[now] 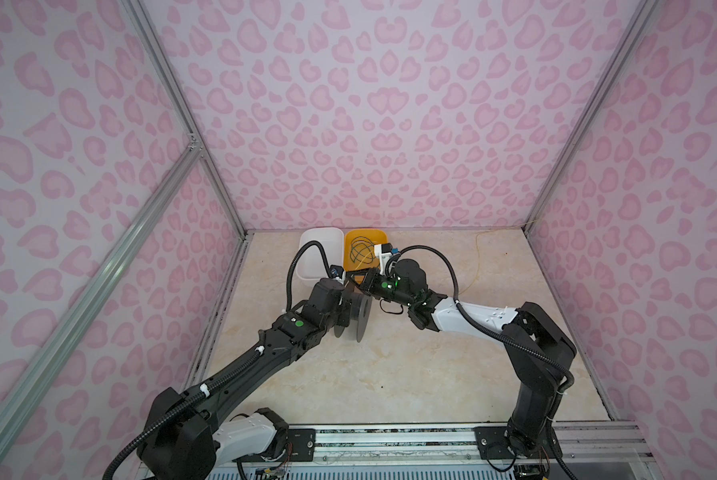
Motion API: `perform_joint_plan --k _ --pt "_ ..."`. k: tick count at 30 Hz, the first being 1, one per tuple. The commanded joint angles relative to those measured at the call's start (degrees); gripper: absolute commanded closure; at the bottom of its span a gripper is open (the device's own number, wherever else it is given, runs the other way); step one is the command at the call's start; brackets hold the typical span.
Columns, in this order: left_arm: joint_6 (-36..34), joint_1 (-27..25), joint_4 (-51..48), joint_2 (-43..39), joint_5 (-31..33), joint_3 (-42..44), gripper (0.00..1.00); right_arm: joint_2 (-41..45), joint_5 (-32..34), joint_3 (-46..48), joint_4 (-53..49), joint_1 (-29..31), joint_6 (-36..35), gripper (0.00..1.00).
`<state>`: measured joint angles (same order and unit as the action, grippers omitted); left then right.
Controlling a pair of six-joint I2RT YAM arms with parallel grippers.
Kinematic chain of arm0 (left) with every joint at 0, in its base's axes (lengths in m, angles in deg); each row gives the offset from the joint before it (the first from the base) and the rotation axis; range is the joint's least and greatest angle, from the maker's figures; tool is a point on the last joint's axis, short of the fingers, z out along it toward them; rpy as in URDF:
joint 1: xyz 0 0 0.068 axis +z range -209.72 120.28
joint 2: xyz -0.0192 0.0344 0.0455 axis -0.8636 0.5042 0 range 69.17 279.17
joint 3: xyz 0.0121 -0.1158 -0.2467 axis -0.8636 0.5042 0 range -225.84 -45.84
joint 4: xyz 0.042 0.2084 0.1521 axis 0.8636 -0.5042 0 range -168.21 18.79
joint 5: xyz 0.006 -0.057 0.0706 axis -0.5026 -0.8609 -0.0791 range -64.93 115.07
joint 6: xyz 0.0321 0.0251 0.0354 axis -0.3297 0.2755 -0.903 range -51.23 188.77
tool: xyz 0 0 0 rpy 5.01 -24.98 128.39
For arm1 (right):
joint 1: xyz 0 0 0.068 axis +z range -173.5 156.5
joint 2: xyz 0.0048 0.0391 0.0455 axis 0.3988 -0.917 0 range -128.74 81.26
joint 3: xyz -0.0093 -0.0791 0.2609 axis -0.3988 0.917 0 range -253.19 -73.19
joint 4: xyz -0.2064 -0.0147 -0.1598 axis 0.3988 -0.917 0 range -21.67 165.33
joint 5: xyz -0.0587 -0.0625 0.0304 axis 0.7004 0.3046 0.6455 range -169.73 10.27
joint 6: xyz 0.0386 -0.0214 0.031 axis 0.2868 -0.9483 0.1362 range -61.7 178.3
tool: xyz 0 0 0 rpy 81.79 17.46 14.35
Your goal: Wrap the cables
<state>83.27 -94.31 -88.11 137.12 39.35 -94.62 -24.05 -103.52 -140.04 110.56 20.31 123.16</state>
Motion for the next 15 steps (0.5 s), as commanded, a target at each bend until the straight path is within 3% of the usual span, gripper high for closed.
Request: perform_joint_plan --k 1,3,12,15 --pt "1.5 0.0 -0.9 -2.4 1.0 -0.1 0.96 0.2 2.0 0.2 -1.6 -0.4 -0.7 1.0" --pt "2.2 0.0 -2.0 -3.6 1.2 -0.3 0.96 0.9 2.2 0.0 -2.0 -0.5 -1.0 0.96" --pt "3.9 0.0 -7.4 -7.4 0.8 -1.0 0.96 8.9 4.0 2.4 -7.9 -2.3 -3.6 0.61" --pt "4.0 0.0 -8.2 -8.7 0.9 -0.8 0.96 11.8 5.4 4.2 -10.0 -2.6 -4.4 0.55"
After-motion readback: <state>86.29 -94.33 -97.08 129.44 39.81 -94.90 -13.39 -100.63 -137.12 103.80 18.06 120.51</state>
